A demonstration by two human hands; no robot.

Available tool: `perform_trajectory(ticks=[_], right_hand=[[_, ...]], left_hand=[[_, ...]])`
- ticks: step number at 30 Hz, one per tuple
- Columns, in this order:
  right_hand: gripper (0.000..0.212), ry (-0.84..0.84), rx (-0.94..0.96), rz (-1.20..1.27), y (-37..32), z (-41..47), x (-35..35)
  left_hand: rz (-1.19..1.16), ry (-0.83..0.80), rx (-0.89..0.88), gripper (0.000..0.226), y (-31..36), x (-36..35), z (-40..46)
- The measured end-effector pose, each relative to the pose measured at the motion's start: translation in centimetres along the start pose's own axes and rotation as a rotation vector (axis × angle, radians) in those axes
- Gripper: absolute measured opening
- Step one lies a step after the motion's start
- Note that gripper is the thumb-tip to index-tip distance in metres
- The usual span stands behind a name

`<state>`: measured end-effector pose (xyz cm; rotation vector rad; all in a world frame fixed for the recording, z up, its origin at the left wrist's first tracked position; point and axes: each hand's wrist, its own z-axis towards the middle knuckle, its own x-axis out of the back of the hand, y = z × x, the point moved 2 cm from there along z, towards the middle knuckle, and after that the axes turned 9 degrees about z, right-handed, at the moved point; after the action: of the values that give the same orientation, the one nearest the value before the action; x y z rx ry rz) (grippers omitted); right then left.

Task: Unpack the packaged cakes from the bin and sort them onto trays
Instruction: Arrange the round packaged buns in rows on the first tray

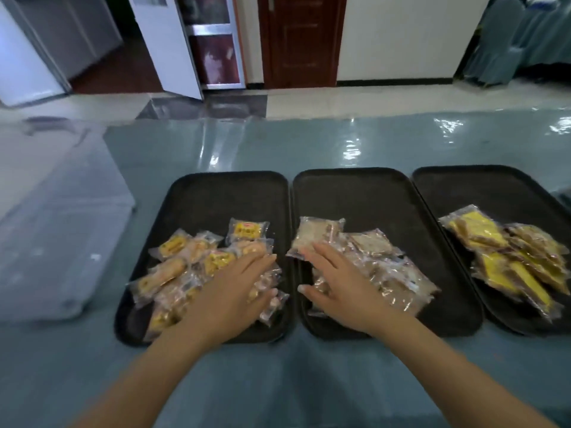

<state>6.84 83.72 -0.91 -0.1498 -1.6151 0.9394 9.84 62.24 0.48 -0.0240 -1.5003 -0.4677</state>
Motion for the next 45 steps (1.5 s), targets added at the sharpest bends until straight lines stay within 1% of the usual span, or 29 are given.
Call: perform_trajectory(ticks=[4,9,12,17,20,23,25,32,38,41,45], right_hand=[[0.065,-0.052,0.0,0.0,-4.5,1.4,-4.5],[0.065,-0.112,-0.007,0.01,-7.7,2.4,-7.3],[0.065,-0.134,-0.012,-0.032,-7.7,3.5,-7.6],[0.065,-0.156,0.004,-0.056,-6.7,5.9,-7.4],[0.065,-0.182,0.017,-0.059,-6.0,7.7,-7.7],[0.065,-0.174,0.052,-0.056,-5.7,9.7,-8.4],[0.065,-0.183,0.043,-0.05,-5.9,11.0,-9.1],[0.065,-0.242,-0.116,-0.067,-6.9,16.6,-12.5],[0.062,-0.274,-0.227,-0.099,-9.0,21.1,-15.4],[0.058,-0.286,-0.259,-0.093,-9.4,22.8,-16.4],[0.056,-0.287,-0.276,-0.106,-9.4,24.9,-17.2]], left_hand=[[0.011,0.005,0.063,0.065,-5.6,1.1,-5.0],[0.025,0.004,0.119,0.07,-9.2,2.1,-7.6],[0.008,0.02,0.148,0.072,-10.8,2.1,-7.8],[0.018,0.017,0.207,0.06,-13.2,1.5,-7.1],[0.031,0.025,0.238,0.064,-14.8,1.3,-6.3],[0.033,-0.013,0.29,0.059,-16.7,0.8,-5.7],[0.04,-0.045,0.311,0.06,-18.5,0.1,-5.4],[0.004,-0.157,0.333,0.049,-25.6,-1.4,-3.2],[-0.109,-0.29,0.319,0.052,-30.1,-3.7,-0.8],[-0.116,-0.337,0.291,0.052,-30.4,-4.9,0.4],[-0.113,-0.368,0.319,0.063,-30.5,-6.3,1.2]])
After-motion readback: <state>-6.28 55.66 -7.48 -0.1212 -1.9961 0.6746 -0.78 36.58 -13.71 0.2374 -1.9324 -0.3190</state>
